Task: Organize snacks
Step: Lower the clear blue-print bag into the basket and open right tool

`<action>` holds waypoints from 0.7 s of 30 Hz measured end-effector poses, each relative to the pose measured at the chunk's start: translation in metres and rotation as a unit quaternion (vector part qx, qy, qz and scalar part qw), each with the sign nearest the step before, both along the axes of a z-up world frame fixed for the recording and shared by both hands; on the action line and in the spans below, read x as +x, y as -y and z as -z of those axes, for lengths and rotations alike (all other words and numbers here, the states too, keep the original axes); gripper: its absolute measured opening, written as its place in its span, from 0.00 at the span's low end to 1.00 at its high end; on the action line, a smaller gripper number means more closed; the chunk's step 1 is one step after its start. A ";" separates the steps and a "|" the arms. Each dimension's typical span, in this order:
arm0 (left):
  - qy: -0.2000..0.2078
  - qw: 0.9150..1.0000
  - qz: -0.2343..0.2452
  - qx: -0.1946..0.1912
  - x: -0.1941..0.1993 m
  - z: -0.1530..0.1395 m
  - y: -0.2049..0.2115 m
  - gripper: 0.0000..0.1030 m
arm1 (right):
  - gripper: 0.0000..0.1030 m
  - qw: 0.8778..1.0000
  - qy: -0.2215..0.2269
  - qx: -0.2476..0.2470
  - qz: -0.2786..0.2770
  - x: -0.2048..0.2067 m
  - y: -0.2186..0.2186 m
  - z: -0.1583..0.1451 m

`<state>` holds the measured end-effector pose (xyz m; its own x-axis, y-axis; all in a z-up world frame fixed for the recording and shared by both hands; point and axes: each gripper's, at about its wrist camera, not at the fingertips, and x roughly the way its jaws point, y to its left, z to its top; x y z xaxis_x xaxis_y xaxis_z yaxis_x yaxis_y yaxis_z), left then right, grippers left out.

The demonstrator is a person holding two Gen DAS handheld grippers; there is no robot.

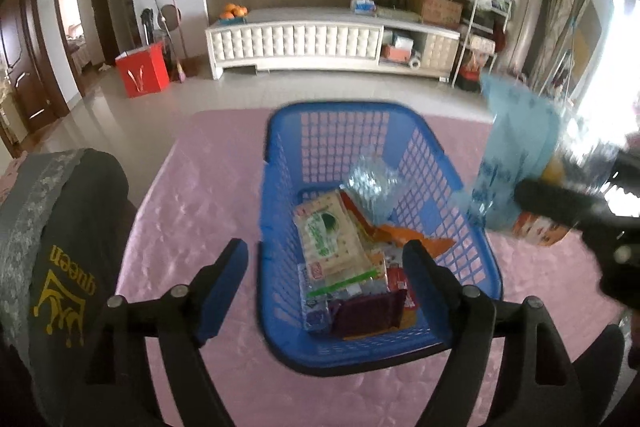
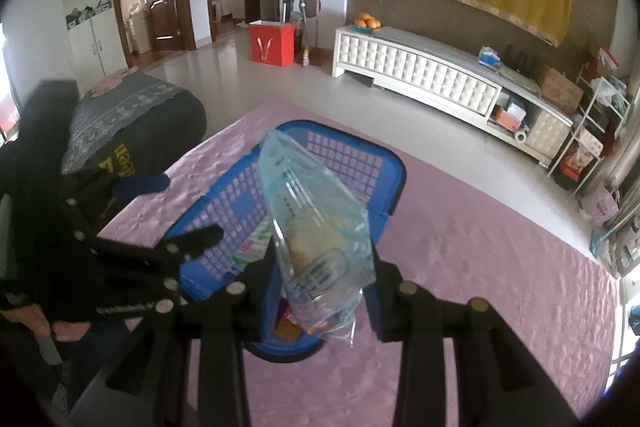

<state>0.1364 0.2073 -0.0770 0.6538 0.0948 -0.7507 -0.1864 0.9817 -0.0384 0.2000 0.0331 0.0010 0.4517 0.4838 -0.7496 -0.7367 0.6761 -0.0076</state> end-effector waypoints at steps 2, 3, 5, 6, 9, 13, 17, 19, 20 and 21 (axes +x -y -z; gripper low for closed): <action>0.014 1.000 -0.004 -0.001 -0.008 -0.010 -0.007 0.76 | 0.40 1.000 0.000 -0.002 -0.006 -0.004 -0.007 0.000; 0.019 1.000 -0.007 0.000 -0.011 -0.014 -0.010 0.76 | 0.40 1.000 0.000 -0.002 -0.008 -0.005 -0.010 0.001; 0.027 1.000 -0.012 0.003 -0.018 -0.021 -0.016 0.76 | 0.40 1.000 -0.005 -0.002 -0.012 -0.006 -0.016 0.002; 0.030 0.999 -0.013 0.003 -0.020 -0.023 -0.019 0.76 | 0.40 1.000 -0.009 -0.002 -0.013 -0.005 -0.019 0.004; 0.036 0.999 -0.019 0.007 -0.028 -0.026 -0.028 0.76 | 0.40 1.000 -0.019 -0.005 -0.017 -0.003 -0.029 0.009; 0.028 0.999 -0.027 0.008 -0.031 -0.017 -0.039 0.76 | 0.40 0.999 -0.025 -0.018 -0.025 0.000 -0.038 0.019; 0.016 0.999 -0.032 0.003 -0.027 -0.004 -0.047 0.76 | 0.40 0.998 -0.035 -0.039 -0.025 0.001 -0.044 0.038; 0.015 0.999 -0.032 -0.004 -0.027 0.000 -0.048 0.76 | 0.40 0.997 -0.046 -0.047 -0.025 0.004 -0.044 0.047; 0.015 0.999 -0.032 -0.004 -0.027 0.002 -0.048 0.76 | 0.40 0.997 -0.049 -0.051 -0.028 0.005 -0.044 0.051; 0.014 0.999 -0.031 -0.005 -0.026 0.004 -0.048 0.76 | 0.40 0.997 -0.049 -0.056 -0.030 0.004 -0.045 0.053</action>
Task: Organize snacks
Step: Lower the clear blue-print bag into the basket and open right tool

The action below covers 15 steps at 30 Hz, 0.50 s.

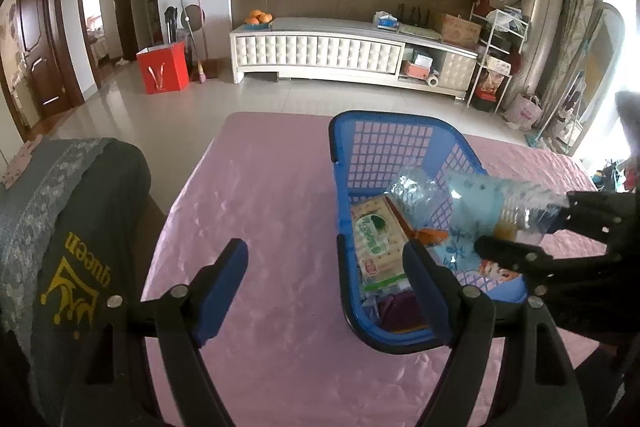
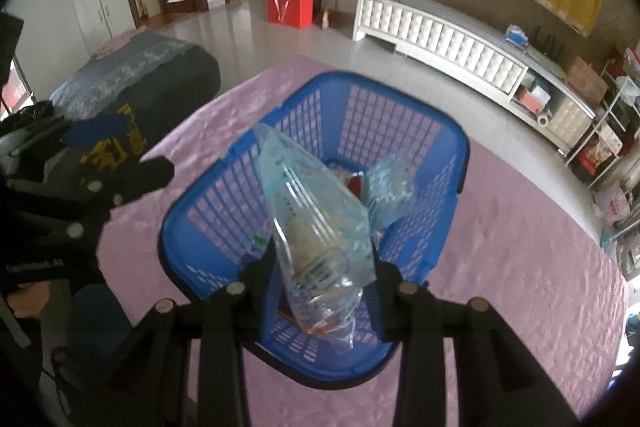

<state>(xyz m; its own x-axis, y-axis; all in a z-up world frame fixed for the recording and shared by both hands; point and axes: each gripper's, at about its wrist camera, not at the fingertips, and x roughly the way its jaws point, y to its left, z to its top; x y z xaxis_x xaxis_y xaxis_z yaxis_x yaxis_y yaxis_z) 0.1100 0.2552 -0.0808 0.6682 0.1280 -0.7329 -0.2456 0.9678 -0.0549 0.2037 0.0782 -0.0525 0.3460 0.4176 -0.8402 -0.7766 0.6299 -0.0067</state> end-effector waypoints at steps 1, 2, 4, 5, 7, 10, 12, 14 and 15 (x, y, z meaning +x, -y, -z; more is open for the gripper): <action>-0.001 1.000 0.001 -0.001 0.000 0.001 0.000 0.76 | 0.40 1.000 0.002 -0.008 -0.003 0.000 -0.001 0.004; -0.003 1.000 0.002 -0.004 0.001 0.003 -0.001 0.76 | 0.40 1.000 0.003 -0.013 -0.004 -0.002 -0.002 0.005; -0.007 1.000 -0.005 -0.008 0.003 0.005 -0.002 0.76 | 0.40 1.000 0.004 -0.021 -0.006 -0.002 -0.001 0.010; -0.008 1.000 -0.010 -0.013 0.004 0.007 -0.003 0.76 | 0.40 1.000 0.003 -0.023 -0.007 -0.002 -0.004 0.011; -0.013 1.000 -0.007 -0.018 0.005 0.009 -0.004 0.76 | 0.40 1.000 -0.003 -0.028 -0.010 -0.002 -0.003 0.016; -0.012 1.000 0.002 0.003 0.006 0.010 0.002 0.76 | 0.42 1.000 -0.011 -0.028 -0.007 0.001 -0.001 0.023; -0.014 1.000 0.008 0.009 0.007 0.011 0.005 0.76 | 0.51 0.999 -0.022 -0.028 -0.013 0.003 0.000 0.027; -0.011 1.000 0.007 0.006 0.006 0.011 0.005 0.76 | 0.72 0.999 -0.028 -0.034 -0.021 0.001 0.002 0.029; -0.007 1.000 0.005 0.003 0.004 0.010 0.005 0.76 | 0.74 0.999 -0.021 -0.031 -0.022 -0.001 0.005 0.026</action>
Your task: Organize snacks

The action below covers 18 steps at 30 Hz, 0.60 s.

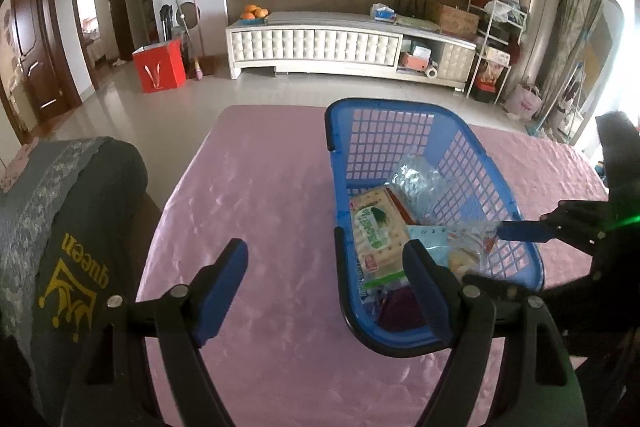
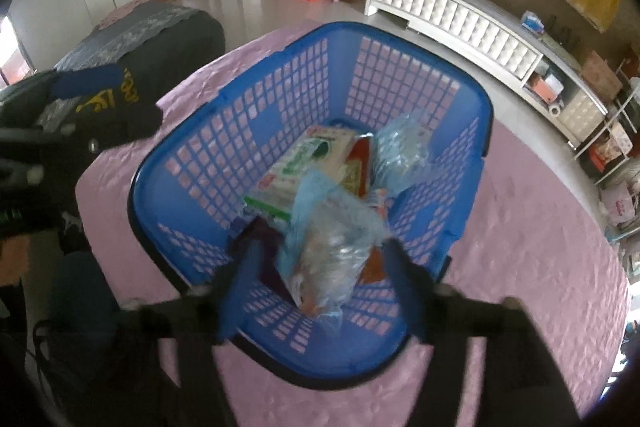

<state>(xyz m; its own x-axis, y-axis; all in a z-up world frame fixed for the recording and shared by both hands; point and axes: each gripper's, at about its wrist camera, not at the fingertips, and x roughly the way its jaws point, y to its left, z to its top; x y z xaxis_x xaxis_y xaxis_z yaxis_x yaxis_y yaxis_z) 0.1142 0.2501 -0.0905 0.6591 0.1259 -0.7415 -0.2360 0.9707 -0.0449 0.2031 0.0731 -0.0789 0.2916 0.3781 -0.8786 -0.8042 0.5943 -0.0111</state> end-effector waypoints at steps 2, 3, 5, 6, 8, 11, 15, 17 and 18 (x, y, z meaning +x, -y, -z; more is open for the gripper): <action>0.017 1.000 -0.002 -0.003 -0.005 -0.004 0.000 0.76 | 0.75 1.000 0.021 0.006 0.002 -0.004 0.009 -0.008; 0.023 1.000 0.000 -0.002 -0.008 -0.006 0.002 0.76 | 0.76 1.000 0.026 0.010 0.005 -0.005 0.015 -0.011; 0.032 0.999 0.004 0.005 -0.013 -0.010 0.008 0.76 | 0.76 0.999 0.038 0.020 0.019 -0.008 0.028 -0.021; 0.036 0.999 0.005 0.007 -0.015 -0.013 0.011 0.76 | 0.76 0.998 0.044 0.026 0.025 -0.010 0.035 -0.026; 0.049 0.999 0.008 0.007 -0.023 -0.019 0.019 0.76 | 0.76 0.997 0.061 0.039 0.038 -0.015 0.049 -0.039; 0.070 0.997 0.011 0.009 -0.033 -0.033 0.032 0.76 | 0.76 0.993 0.092 0.045 0.061 -0.027 0.070 -0.058; 0.093 0.995 0.039 0.027 -0.047 -0.054 0.065 0.76 | 0.76 0.986 0.111 0.086 0.092 -0.045 0.101 -0.088; 0.102 0.993 0.051 0.030 -0.054 -0.064 0.082 0.76 | 0.76 0.981 0.122 0.105 0.106 -0.054 0.115 -0.102; 0.108 0.992 0.057 0.034 -0.058 -0.070 0.091 0.76 | 0.76 0.979 0.126 0.114 0.111 -0.059 0.121 -0.109</action>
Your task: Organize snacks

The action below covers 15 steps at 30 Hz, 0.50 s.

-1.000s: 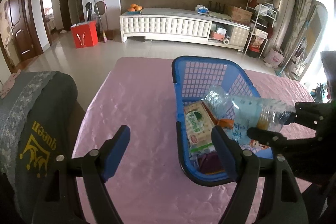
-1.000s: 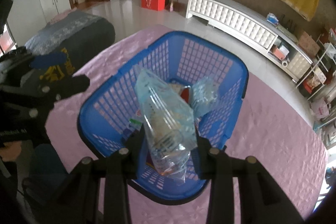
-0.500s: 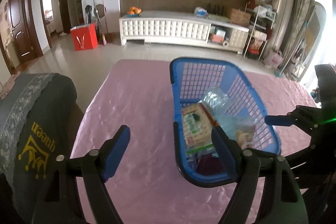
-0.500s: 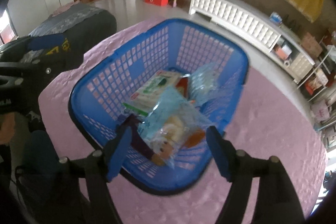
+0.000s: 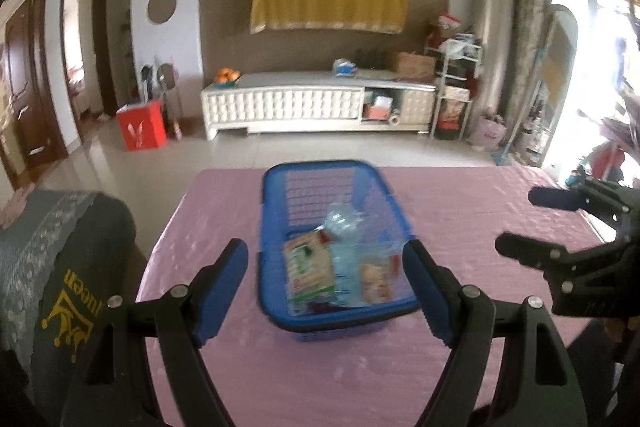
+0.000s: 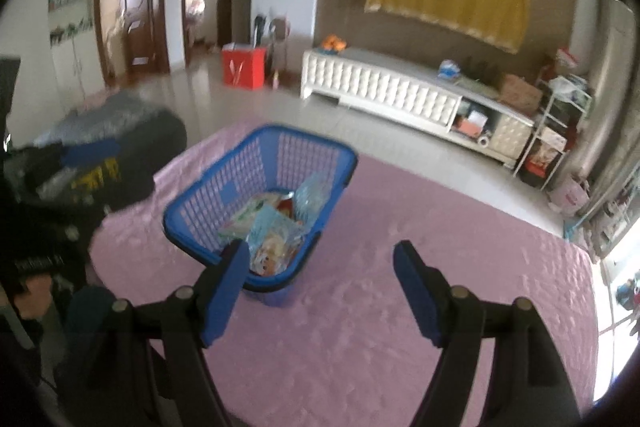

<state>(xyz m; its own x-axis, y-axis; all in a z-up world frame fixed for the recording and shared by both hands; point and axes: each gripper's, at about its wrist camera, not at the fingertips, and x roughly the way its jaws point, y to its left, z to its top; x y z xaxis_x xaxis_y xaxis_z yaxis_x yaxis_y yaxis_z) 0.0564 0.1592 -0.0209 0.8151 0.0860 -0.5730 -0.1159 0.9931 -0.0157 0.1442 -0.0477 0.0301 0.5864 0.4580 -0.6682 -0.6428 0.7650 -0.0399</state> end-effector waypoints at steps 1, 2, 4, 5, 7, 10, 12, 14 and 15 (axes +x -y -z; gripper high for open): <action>0.007 1.000 0.004 0.007 -0.004 -0.006 0.010 0.76 | 0.77 1.000 0.004 0.010 0.004 -0.005 0.007 -0.007; 0.011 1.000 0.010 0.012 -0.007 -0.010 0.017 0.77 | 0.81 1.000 0.009 0.017 0.009 -0.009 0.013 -0.014; 0.016 0.999 0.022 0.016 -0.014 -0.019 0.034 0.82 | 0.92 0.999 0.020 0.026 0.023 -0.019 0.027 -0.026; 0.019 0.999 0.026 0.017 -0.017 -0.023 0.040 0.82 | 0.97 0.999 0.025 0.028 0.030 -0.022 0.032 -0.029; 0.030 0.999 0.036 0.016 -0.026 -0.033 0.055 0.83 | 1.00 0.998 0.033 0.036 0.043 -0.028 0.045 -0.036; 0.046 0.997 0.051 0.025 -0.038 -0.046 0.076 0.88 | 1.00 0.997 0.034 0.048 0.052 -0.039 0.060 -0.046; 0.054 0.997 0.053 0.034 -0.045 -0.055 0.091 0.92 | 1.00 0.995 0.048 0.055 0.064 -0.047 0.069 -0.051; 0.055 0.997 0.045 0.033 -0.051 -0.060 0.099 0.98 | 1.00 0.993 0.062 0.061 0.078 -0.056 0.079 -0.055; 0.057 0.997 0.044 0.031 -0.054 -0.062 0.101 0.99 | 1.00 0.992 0.063 0.064 0.083 -0.058 0.082 -0.056</action>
<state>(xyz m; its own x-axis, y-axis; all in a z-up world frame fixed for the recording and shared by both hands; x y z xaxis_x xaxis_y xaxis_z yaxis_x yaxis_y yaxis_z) 0.0024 0.0579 0.0410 0.8806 0.0434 -0.4718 -0.0290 0.9989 0.0377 0.0862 -0.1300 0.0861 0.7364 0.4238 -0.5273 -0.5028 0.8643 -0.0075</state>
